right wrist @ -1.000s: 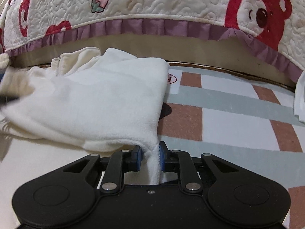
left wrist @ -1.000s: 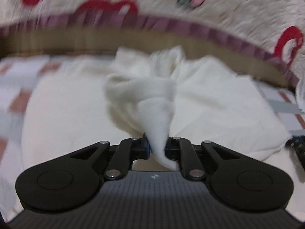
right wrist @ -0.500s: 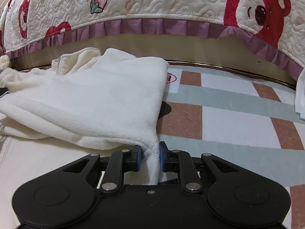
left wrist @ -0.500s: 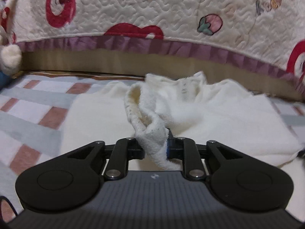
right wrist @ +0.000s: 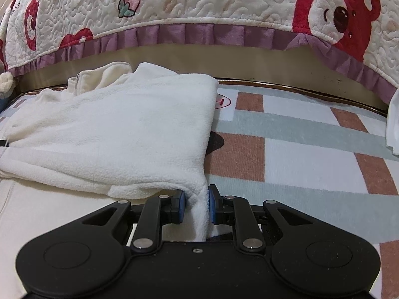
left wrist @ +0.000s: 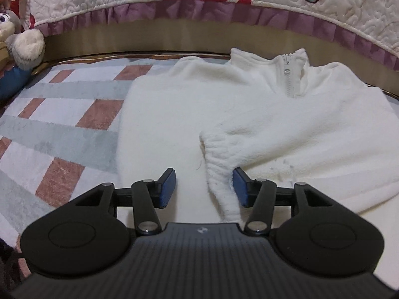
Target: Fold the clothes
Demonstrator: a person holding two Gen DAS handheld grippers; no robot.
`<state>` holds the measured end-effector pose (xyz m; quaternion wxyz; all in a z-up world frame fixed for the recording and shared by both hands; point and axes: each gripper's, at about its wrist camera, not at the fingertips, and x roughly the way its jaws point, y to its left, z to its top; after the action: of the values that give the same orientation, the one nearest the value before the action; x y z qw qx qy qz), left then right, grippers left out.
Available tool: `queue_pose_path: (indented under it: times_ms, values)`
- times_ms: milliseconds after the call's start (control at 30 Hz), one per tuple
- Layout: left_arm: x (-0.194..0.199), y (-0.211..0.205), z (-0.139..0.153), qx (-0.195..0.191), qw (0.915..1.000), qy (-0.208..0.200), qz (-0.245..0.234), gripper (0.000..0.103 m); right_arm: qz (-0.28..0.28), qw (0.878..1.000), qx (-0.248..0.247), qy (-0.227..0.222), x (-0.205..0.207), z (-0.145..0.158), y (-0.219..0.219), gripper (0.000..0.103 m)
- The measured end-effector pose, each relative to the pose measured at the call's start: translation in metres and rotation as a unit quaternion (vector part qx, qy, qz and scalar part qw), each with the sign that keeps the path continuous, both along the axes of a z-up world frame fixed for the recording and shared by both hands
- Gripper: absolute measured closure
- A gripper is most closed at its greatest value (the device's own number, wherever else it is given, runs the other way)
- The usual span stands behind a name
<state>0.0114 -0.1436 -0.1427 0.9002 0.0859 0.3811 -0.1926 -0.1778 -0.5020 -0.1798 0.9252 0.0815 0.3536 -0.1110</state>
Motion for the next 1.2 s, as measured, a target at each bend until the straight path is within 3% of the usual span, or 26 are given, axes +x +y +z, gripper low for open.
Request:
queue_pose_path:
  times_ms: [167, 267, 433, 567, 667, 833, 900, 967, 1067, 1200]
  values:
    - [-0.002, 0.014, 0.006, 0.011, 0.9997, -0.011, -0.018, 0.051, 0.0, 1.0, 0.003, 0.001, 0.0, 0.001, 0.0, 0.083]
    - [0.007, 0.028, 0.007, 0.04, 0.9989, -0.018, 0.014, 0.051, 0.003, 1.0, 0.004, 0.001, 0.001, 0.001, -0.003, 0.083]
    - [0.006, 0.065, 0.012, 0.034, 0.9993, 0.015, 0.006, 0.051, 0.003, 1.0, 0.009, -0.002, 0.001, 0.0, -0.006, 0.083]
    - [-0.011, 0.09, 0.012, 0.095, 0.9952, 0.007, -0.023, 0.051, 0.003, 1.0, 0.013, 0.0, 0.002, 0.001, -0.007, 0.083]
    - [-0.02, 0.111, 0.019, 0.159, 0.9869, -0.017, -0.024, 0.05, 0.003, 1.0, 0.02, 0.004, 0.002, 0.001, -0.01, 0.081]
    - [-0.028, 0.155, 0.041, 0.189, 0.9819, 0.003, -0.02, 0.048, 0.005, 0.997, 0.065, 0.032, 0.006, 0.007, -0.02, 0.074]
    - [-0.037, 0.171, 0.051, 0.166, 0.985, 0.038, -0.029, 0.046, 0.005, 0.994, 0.092, 0.059, 0.007, 0.012, -0.024, 0.061]
    - [-0.048, 0.189, 0.059, 0.099, 0.9884, 0.105, -0.048, 0.045, 0.008, 0.985, 0.146, 0.089, -0.003, 0.019, -0.029, 0.053]
    - [-0.064, 0.212, 0.056, -0.002, 0.9759, 0.212, -0.053, 0.044, 0.017, 0.966, 0.226, 0.125, -0.031, 0.027, -0.035, 0.052]
    - [-0.082, 0.225, 0.041, -0.035, 0.9591, 0.273, -0.064, 0.044, 0.015, 0.945, 0.293, 0.147, -0.085, 0.041, -0.034, 0.052]
